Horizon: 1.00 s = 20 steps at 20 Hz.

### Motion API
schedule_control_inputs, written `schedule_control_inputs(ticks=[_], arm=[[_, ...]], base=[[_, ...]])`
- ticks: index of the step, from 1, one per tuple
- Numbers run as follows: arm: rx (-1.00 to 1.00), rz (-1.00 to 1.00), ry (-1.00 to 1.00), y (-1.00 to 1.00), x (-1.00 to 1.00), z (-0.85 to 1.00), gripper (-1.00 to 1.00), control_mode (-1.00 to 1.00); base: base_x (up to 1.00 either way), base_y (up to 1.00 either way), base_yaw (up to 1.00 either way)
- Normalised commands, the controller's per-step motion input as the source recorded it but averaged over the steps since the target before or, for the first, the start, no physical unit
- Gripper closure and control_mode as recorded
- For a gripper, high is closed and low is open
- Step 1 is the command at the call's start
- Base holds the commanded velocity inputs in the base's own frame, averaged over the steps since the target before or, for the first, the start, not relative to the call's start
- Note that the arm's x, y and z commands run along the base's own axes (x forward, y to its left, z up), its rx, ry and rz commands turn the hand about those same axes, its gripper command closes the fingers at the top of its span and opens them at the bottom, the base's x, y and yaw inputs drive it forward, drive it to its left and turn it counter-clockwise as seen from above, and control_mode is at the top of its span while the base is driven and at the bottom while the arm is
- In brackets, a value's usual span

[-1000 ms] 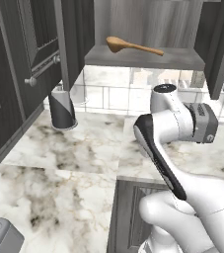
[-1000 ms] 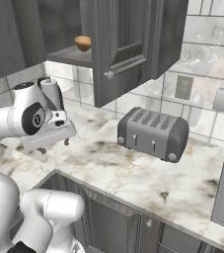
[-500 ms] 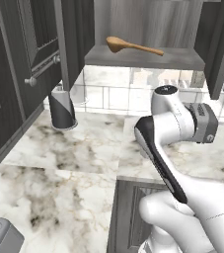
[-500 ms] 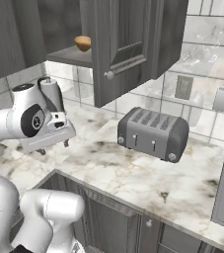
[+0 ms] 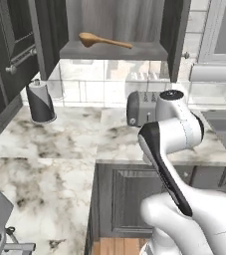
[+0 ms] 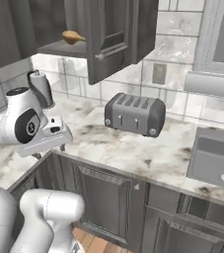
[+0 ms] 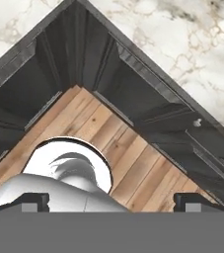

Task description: Organize the utensils by type. Pick up the wooden spoons from the counter and place them in the open cabinet. Then pick up the metallic utensils from the counter and place them in the open drawer.

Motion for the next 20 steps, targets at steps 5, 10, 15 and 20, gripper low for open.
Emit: schedule_control_inputs(ticks=[5, 10, 15, 20], arm=[[0.00, 0.00, 0.00, 0.00, 0.00, 0.00, -1.00, 1.00], [0.00, 0.00, 0.00, 0.00, 0.00, 0.00, -1.00, 1.00], [0.00, 0.00, 0.00, 0.00, 0.00, 0.00, -1.00, 1.00], [0.00, 0.00, 0.00, 0.00, 0.00, 0.00, -1.00, 1.00]], base=[[-0.59, -0.47, -0.36], [-0.17, -0.31, -0.70], [-0.01, -0.26, -0.87], [0.00, -0.31, -0.87]])
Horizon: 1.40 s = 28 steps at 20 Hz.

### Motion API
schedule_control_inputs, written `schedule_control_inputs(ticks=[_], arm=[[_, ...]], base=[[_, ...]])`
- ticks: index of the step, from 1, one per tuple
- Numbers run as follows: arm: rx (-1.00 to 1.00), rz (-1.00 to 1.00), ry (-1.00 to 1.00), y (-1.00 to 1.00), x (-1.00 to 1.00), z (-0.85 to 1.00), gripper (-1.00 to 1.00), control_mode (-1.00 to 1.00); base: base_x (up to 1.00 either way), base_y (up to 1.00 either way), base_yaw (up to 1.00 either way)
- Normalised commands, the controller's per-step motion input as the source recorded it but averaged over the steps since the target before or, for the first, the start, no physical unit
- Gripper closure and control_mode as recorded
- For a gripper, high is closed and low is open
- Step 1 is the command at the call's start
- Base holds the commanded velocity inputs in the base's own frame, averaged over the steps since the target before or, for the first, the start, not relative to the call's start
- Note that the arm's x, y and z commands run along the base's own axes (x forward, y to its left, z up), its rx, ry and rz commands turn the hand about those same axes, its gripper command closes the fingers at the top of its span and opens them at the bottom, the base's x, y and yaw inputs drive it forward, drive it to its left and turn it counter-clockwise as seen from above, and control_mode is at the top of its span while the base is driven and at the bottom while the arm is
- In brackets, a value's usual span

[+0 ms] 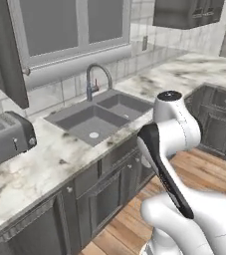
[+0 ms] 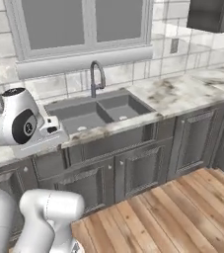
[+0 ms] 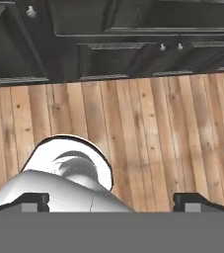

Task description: Organize the utensils by type. Pick up the wooden spoons from the counter and place them in the open cabinet. Then pick up the metallic utensils from the counter and place them in the open drawer.

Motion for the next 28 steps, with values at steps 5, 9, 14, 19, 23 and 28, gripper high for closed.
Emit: schedule_control_inputs(ticks=[5, 9, 14, 19, 23, 28], arm=[[0.00, 0.00, 0.00, 0.00, 0.00, 0.00, -1.00, 1.00], [0.00, 0.00, 0.00, 0.00, 0.00, 0.00, -1.00, 1.00], [0.00, 0.00, 0.00, 0.00, 0.00, 0.00, -1.00, 1.00], [0.00, 0.00, 0.00, 0.00, 0.00, 0.00, -1.00, 1.00], [0.00, 0.00, 0.00, 0.00, 0.00, 0.00, -1.00, 1.00], [0.00, 0.00, 0.00, 0.00, 0.00, 0.00, -1.00, 1.00]], base=[[0.01, -0.34, -0.85], [0.04, -0.36, -0.83], [0.17, -0.31, -0.79], [0.43, -0.21, -0.63], [0.60, -0.10, -0.54], [0.90, 0.05, -0.33]])
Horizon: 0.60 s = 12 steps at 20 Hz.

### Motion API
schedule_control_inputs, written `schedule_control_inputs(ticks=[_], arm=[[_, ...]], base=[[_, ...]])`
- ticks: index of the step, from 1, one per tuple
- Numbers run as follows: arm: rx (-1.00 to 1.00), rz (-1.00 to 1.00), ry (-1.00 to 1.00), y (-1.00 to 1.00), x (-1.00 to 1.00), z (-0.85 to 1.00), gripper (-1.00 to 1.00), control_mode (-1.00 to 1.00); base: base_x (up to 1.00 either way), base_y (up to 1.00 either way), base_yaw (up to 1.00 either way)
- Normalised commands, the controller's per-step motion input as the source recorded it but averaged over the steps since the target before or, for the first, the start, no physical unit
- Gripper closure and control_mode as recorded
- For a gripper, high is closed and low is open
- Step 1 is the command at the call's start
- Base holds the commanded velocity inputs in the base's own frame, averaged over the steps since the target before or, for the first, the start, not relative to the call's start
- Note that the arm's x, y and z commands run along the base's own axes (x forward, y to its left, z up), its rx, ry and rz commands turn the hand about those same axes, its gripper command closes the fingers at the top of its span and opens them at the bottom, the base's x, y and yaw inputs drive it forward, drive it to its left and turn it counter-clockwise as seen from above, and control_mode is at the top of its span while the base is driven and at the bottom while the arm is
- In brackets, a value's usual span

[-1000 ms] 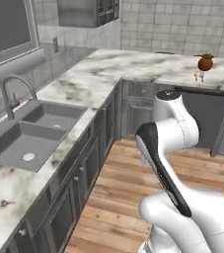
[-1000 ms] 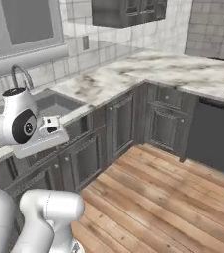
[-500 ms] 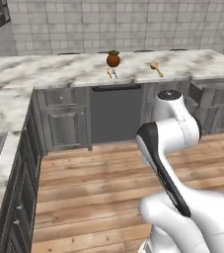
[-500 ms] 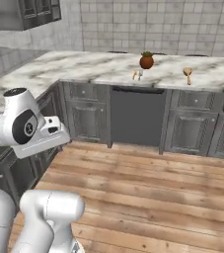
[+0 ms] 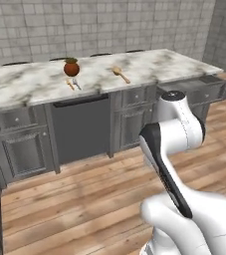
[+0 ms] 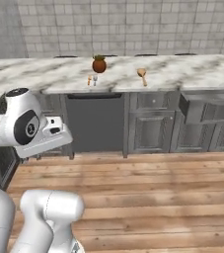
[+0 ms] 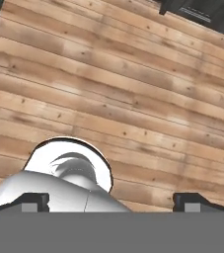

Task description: Organize the utensils by type. Pick up the wooden spoons from the counter and place them in the open cabinet. Then pick up the metallic utensils from the counter and place them in the open drawer.

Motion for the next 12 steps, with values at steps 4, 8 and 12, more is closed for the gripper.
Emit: schedule_control_inputs(ticks=[4, 8, 12], arm=[[0.00, 0.00, 0.00, 0.00, 0.00, 0.00, -1.00, 1.00], [0.00, 0.00, 0.00, 0.00, 0.00, 0.00, -1.00, 1.00], [0.00, 0.00, 0.00, 0.00, 0.00, 0.00, -1.00, 1.00]], base=[[1.00, 0.04, -0.15], [1.00, -0.01, 0.00], [0.96, -0.20, 0.01]])
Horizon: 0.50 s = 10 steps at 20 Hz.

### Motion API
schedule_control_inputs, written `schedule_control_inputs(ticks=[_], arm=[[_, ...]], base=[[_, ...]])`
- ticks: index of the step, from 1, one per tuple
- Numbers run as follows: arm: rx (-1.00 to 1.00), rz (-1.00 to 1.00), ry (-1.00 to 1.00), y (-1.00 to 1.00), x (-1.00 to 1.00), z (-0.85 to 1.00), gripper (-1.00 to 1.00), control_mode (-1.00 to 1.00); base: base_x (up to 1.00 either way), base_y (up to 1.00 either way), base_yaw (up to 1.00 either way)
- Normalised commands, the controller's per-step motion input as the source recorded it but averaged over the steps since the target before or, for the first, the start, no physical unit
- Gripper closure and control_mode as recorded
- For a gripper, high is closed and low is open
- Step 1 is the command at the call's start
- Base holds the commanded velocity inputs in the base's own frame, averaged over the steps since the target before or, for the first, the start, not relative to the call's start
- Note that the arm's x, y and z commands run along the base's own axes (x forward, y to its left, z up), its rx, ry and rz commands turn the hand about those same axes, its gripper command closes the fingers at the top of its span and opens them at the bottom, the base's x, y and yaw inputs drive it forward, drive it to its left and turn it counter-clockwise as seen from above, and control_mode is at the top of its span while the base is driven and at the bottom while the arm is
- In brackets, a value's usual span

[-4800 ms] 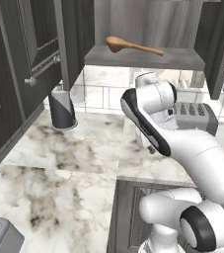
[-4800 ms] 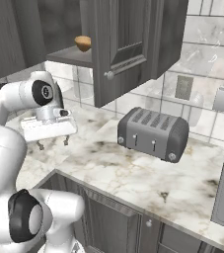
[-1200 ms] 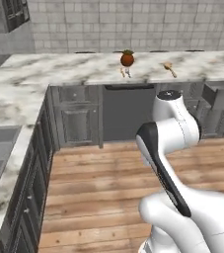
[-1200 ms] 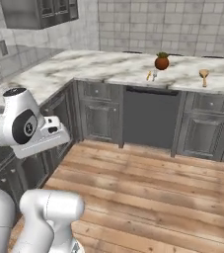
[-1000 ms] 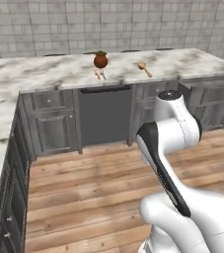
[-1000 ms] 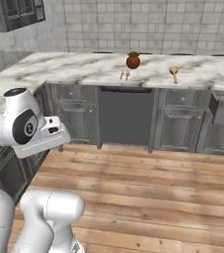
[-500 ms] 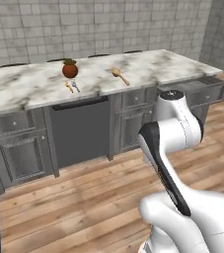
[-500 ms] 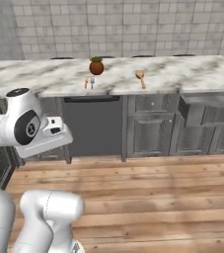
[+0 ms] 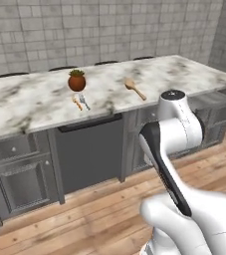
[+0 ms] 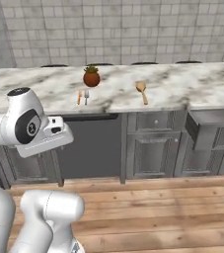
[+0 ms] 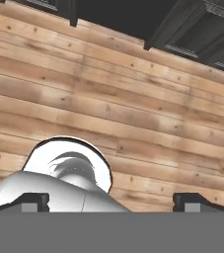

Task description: Organize the utensils by type. Pick up the wooden spoons from the counter and place them in the open cabinet. Then pick up the metallic utensils from the counter and place them in the open drawer.

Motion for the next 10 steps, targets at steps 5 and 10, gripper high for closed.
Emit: schedule_control_inputs(ticks=[5, 10], arm=[[0.00, 0.00, 0.00, 0.00, 0.00, 0.00, -1.00, 1.00], [0.00, 0.00, 0.00, 0.00, 0.00, 0.00, -1.00, 1.00]], base=[[0.88, -0.42, 0.00], [0.75, -0.57, 0.00]])
